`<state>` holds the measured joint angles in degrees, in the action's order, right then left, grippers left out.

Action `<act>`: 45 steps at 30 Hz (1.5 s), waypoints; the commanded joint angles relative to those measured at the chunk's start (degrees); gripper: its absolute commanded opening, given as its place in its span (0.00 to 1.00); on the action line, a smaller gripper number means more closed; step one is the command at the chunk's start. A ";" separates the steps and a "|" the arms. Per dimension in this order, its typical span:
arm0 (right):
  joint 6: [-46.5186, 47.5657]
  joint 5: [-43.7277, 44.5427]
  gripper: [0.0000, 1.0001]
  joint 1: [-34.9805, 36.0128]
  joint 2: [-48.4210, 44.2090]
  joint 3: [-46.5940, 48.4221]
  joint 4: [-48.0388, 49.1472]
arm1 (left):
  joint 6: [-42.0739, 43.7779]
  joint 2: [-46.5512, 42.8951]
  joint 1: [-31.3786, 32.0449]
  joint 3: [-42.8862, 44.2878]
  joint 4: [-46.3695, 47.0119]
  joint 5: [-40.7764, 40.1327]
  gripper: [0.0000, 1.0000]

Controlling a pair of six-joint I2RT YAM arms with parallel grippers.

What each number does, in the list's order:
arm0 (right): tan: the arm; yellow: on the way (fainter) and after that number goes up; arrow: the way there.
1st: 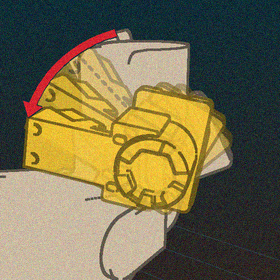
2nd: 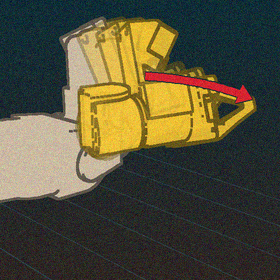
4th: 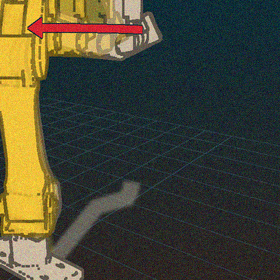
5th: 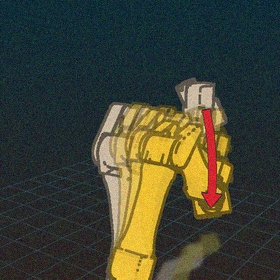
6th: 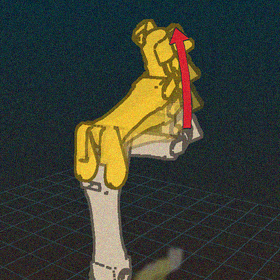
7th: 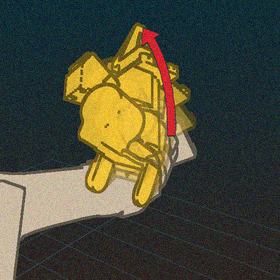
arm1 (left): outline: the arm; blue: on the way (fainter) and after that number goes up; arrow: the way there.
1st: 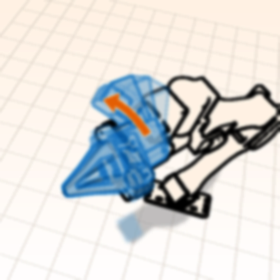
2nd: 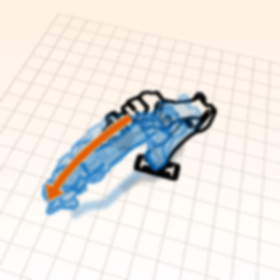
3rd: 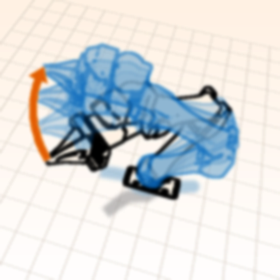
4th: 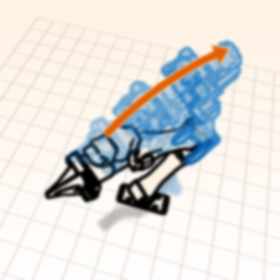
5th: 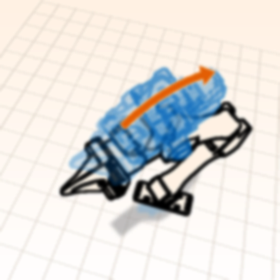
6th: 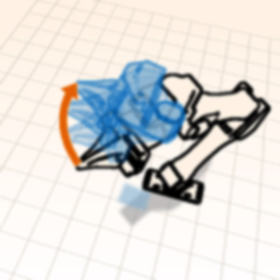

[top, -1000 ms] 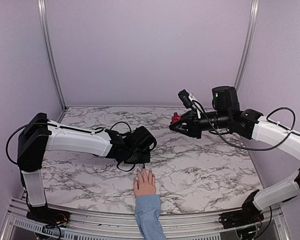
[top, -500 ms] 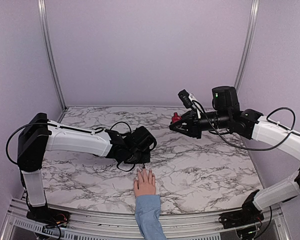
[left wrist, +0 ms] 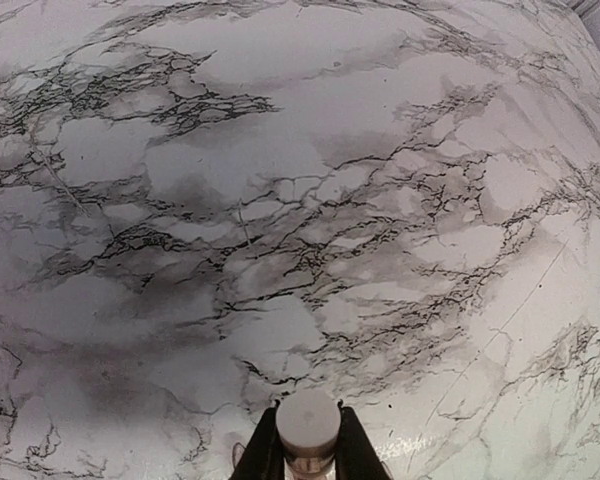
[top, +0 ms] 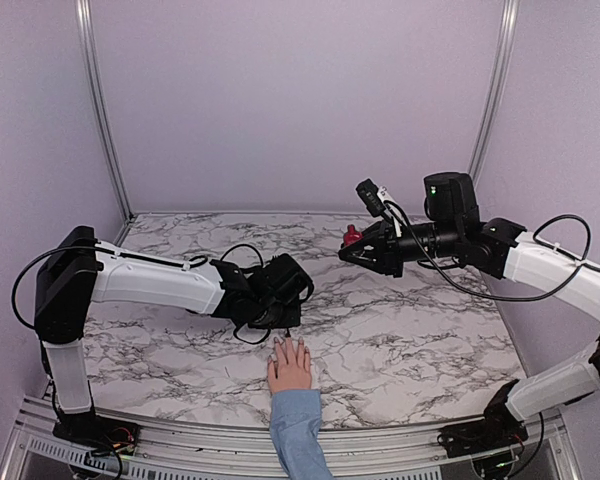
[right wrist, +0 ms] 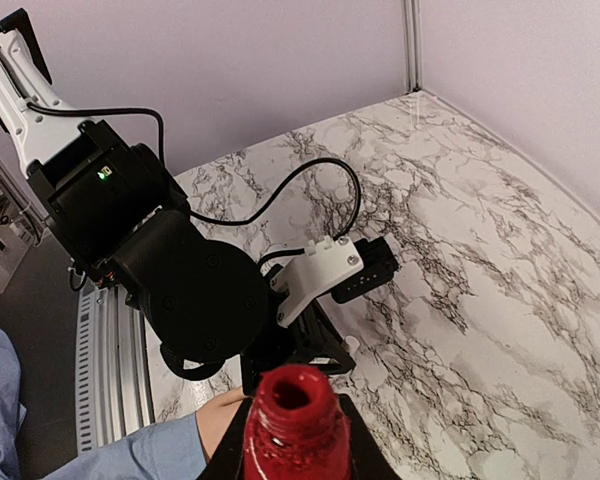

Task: Paint the nails
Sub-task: Paint the nail with the hand.

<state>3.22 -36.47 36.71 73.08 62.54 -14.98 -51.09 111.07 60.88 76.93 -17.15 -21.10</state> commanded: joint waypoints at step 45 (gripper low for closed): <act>0.38 0.13 0.00 -0.54 1.27 2.74 0.57 | 1.34 -1.32 -0.24 -0.19 -1.75 -2.48 0.00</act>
<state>3.25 -36.47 36.71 73.69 62.54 -15.03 -50.46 110.96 60.84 76.60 -17.23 -22.59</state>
